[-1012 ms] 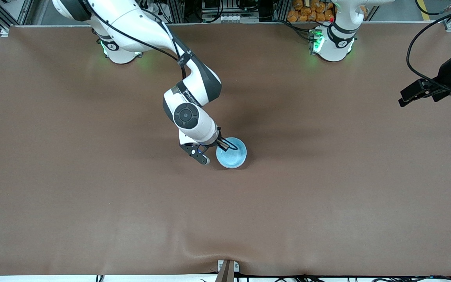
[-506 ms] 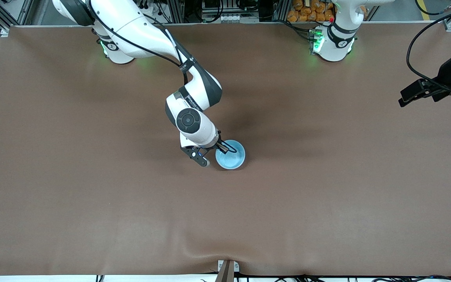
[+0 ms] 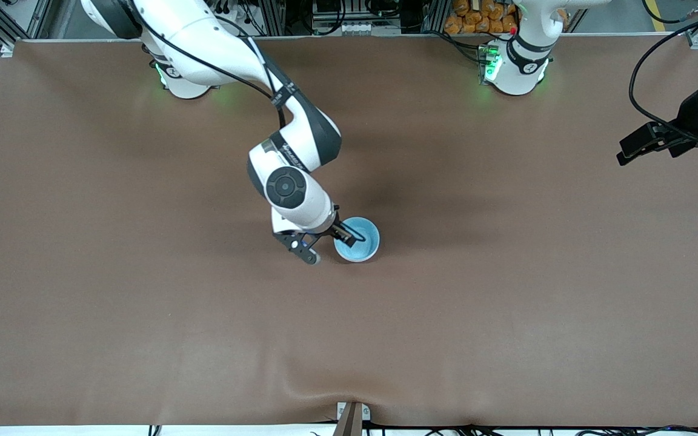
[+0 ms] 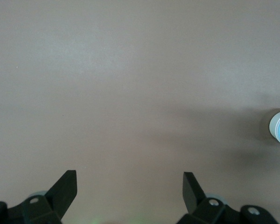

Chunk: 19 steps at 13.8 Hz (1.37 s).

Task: Stack pink and blue bowls on white bowl
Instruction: 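Open the right gripper and withdraw it from the stack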

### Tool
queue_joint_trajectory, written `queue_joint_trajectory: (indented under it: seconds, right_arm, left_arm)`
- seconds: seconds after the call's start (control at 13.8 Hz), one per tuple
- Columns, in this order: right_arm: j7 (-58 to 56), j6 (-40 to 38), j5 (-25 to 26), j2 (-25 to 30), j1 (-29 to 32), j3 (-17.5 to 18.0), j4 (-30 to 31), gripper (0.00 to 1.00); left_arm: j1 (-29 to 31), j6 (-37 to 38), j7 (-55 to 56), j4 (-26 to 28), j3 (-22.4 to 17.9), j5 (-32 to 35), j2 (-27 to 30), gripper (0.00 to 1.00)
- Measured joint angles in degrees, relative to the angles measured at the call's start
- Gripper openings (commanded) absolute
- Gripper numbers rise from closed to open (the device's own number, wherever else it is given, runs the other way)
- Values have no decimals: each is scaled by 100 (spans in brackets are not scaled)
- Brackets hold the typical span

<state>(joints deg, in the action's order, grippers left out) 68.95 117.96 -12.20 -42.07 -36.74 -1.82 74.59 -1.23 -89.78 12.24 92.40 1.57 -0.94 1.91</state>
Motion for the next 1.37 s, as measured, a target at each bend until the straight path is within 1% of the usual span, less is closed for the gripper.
queue_joint_trajectory:
  seconds: [0.14, 0.29, 0.43, 0.58, 0.87, 1.01, 1.08, 1.23, 1.37]
  right_arm:
    - [-191, -252, 33, 37, 298, -117, -410, 100]
    - [-606, -325, 52, 91, 653, -143, -559, 100]
    - [-1458, -561, 202, 145, 1025, -154, -622, 100]
    - [-2259, -993, 385, 289, 1463, -152, -678, 100]
    - [-3959, -1867, 491, 870, 2538, -55, -756, 100]
    - [-4663, -2109, 790, 1132, 2931, -25, -766, 100]
    - [-4894, -2203, 937, 1250, 3062, -14, -770, 100]
    - [-5083, -2456, 1013, 1493, 3238, 73, -797, 100]
    - [-5224, -2811, 1039, 1824, 3454, 329, -830, 100]
  left_arm:
    - [0, -1, -2, 0, -4, 0, 0, 100]
    - [0, -1, -3, 1, -6, 0, 0, 100]
    - [-3, -1, -5, 1, -6, 0, 0, 100]
    - [-6, -1, -6, 2, -7, 0, 0, 100]
    - [-9, 0, -6, 10, -7, 0, 0, 100]
    - [-9, 0, -6, 15, -7, 0, 0, 100]
    - [-9, 2, -6, 17, -8, 0, 0, 100]
    - [-9, 4, -6, 18, -8, 0, 0, 100]
    - [-11, 11, -6, 21, -8, 0, 1, 100]
